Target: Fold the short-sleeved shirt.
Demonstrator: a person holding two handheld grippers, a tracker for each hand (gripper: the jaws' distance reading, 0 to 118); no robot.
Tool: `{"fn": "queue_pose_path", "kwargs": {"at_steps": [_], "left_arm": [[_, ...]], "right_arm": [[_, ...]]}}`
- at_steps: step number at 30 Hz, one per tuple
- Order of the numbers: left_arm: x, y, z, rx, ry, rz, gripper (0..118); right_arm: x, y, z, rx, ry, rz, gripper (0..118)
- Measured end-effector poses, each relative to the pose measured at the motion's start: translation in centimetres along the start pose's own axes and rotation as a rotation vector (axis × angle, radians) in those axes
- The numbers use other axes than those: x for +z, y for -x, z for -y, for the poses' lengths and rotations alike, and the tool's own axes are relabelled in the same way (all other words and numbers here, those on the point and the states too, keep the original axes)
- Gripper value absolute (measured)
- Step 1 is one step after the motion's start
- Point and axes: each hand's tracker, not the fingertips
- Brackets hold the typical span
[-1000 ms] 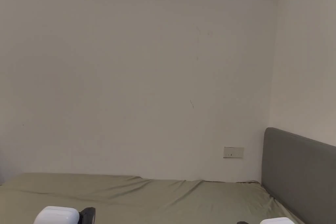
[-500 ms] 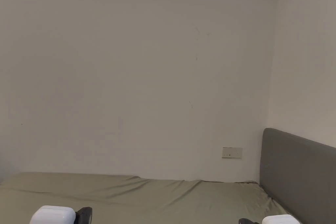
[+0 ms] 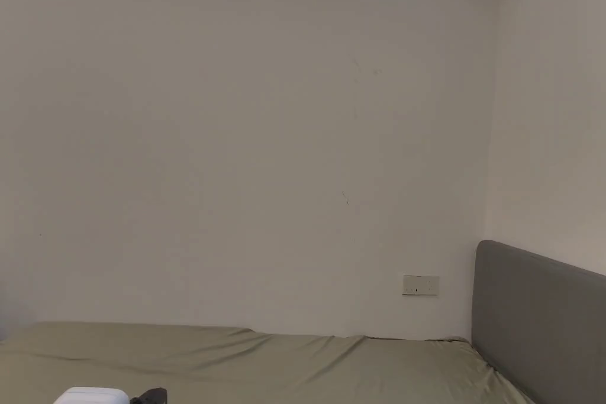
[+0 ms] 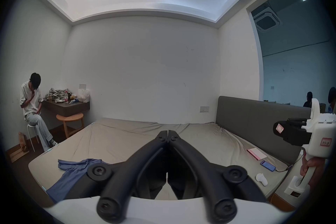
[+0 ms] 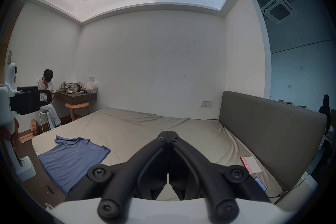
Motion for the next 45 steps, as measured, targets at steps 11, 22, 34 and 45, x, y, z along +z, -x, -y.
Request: {"fn": "queue_pose_path", "kwargs": {"at_steps": [11, 22, 34, 45], "left_arm": [[-0.1, 0.3, 0.2, -0.008, 0.005, -0.001, 1], [-1.7, 3.0, 1.9, -0.003, 0.058, -0.055, 3], [-11.9, 16.2, 18.2, 0.024, 0.574, -0.325, 118], [-23.5, 23.8, 38.6, 0.2, 0.937, -0.327, 118]], "right_arm": [[-0.4, 0.1, 0.2, 0.001, 0.008, -0.009, 8], [-3.2, 1.9, 1.6, 0.017, 0.03, -0.037, 8], [-10.3, 7.4, 5.4, 0.068, 0.124, -0.204, 8], [-17.9, 13.9, 14.2, 0.11, 0.4, -0.376, 8]]}}
